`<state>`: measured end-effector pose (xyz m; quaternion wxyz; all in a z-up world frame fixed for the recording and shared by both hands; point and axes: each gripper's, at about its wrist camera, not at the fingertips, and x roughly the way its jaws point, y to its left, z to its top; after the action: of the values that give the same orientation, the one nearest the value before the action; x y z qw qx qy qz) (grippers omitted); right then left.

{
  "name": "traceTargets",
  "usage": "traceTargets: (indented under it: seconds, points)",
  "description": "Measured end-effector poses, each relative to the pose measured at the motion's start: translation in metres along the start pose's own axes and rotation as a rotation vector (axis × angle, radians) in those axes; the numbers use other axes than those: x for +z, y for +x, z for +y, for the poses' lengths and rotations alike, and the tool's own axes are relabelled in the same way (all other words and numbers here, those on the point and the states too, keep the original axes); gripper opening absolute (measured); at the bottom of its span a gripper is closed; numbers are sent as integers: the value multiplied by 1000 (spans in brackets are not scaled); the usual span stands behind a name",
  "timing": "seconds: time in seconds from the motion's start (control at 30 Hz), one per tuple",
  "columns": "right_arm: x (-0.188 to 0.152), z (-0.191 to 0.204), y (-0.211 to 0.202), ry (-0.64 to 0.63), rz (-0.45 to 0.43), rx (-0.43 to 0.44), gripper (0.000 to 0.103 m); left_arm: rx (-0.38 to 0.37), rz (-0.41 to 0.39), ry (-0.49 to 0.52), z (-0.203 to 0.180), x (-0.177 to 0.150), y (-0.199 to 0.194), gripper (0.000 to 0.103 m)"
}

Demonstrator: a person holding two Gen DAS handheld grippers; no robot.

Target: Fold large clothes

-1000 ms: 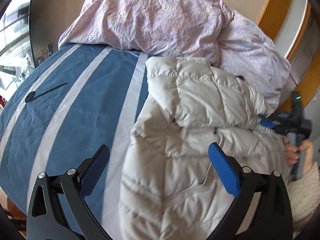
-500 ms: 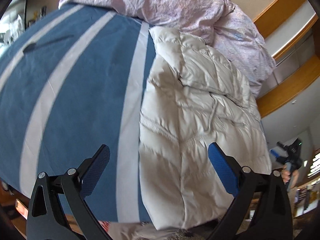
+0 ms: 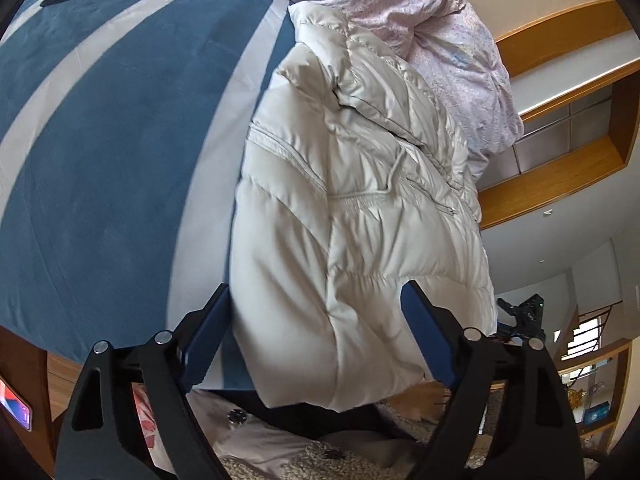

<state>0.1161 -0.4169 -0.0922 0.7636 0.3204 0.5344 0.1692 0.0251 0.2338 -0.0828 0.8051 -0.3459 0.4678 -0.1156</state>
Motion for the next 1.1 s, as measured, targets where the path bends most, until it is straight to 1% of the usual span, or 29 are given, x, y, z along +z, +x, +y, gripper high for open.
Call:
traceTargets:
  seconds: [0.1, 0.13, 0.2, 0.3, 0.4, 0.43, 0.47, 0.5, 0.57, 0.6, 0.67, 0.7, 0.73, 0.77, 0.8, 0.87, 0.93, 1.1]
  points:
    - [-6, 2, 4, -16, 30, 33, 66, -16, 5, -6, -4, -5, 3, 84]
    - [-8, 3, 5, -24, 36, 37, 65, -23, 9, -8, -5, -6, 4, 83]
    - [-11, 6, 7, -41, 49, 43, 64, -33, 11, -16, -7, -10, 5, 81]
    - [-19, 15, 10, -84, 71, 35, 64, -45, 17, -28, -9, -15, 8, 78]
    - [-25, 24, 12, -121, 83, 19, 64, -37, 18, -25, -13, -21, 9, 75]
    - [-26, 26, 13, -128, 82, 15, 64, -33, 18, -25, -15, -20, 11, 73]
    - [-28, 28, 13, -137, 82, 10, 64, -22, 16, -23, -16, -22, 12, 69]
    - [-30, 30, 14, -143, 82, 5, 63, -10, 13, -21, -17, -21, 12, 67]
    - [-31, 34, 17, -152, 86, -8, 57, 13, 6, -19, -18, -22, 13, 58]
    - [-33, 35, 17, -155, 90, -11, 54, 18, 2, -20, -18, -23, 13, 55]
    - [-34, 39, 17, -153, 88, -6, 42, 46, -7, -22, -17, -24, 11, 36]
    - [-34, 40, 16, -154, 82, -5, 37, 53, -11, -23, -17, -24, 10, 31]
    - [-35, 42, 13, -156, 67, -3, 29, 60, -18, -23, -16, -24, 9, 23]
    - [-35, 46, 10, -161, 50, 2, 24, 61, -28, -26, -15, -25, 6, 19]
    - [-35, 50, 6, -172, 26, 7, 20, 50, -42, -34, -14, -24, 3, 17]
    - [-34, 56, -1, -182, -13, 5, 18, 45, -66, -30, -18, -21, -3, 14]
    - [-33, 64, -12, -203, -68, 14, 17, 36, -100, -23, -23, -16, -12, 13]
    - [-27, 90, -38, -257, -237, 38, 16, 1, -181, -1, -38, -1, -35, 13]
